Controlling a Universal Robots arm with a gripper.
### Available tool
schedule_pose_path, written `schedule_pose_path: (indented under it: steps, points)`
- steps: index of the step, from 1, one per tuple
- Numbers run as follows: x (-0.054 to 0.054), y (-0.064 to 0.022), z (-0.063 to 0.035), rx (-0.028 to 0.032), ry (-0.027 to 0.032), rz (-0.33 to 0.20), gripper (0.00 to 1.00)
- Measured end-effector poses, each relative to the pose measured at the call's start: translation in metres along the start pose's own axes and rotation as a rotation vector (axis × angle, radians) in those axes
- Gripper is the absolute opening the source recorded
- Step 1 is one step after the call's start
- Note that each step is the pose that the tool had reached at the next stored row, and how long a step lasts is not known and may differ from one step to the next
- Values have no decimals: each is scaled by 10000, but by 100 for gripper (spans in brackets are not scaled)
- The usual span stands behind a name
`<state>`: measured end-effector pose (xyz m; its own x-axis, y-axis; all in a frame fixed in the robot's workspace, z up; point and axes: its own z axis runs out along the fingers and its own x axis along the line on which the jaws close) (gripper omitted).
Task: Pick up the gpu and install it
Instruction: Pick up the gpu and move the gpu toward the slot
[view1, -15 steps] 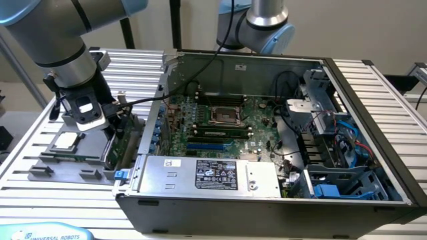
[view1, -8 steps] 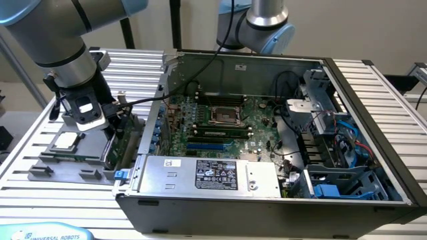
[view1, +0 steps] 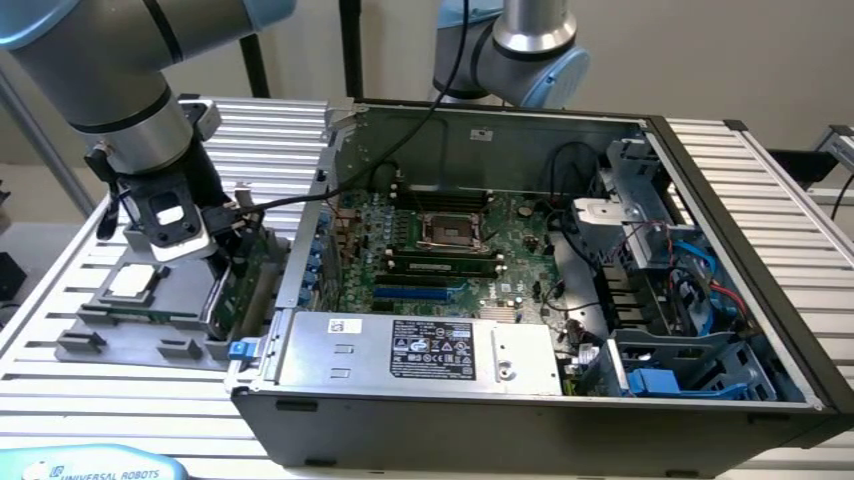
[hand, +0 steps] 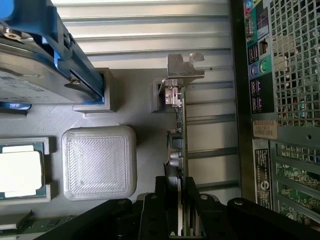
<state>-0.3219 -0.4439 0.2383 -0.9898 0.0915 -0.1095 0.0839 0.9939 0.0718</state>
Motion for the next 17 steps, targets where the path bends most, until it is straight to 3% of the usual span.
schedule_pose_path:
  steps: [8, 17]
  points:
    - [-20, 12, -179, 2, 17, -3, 27]
    - [-50, 32, -452, -38, 73, -207, 27]
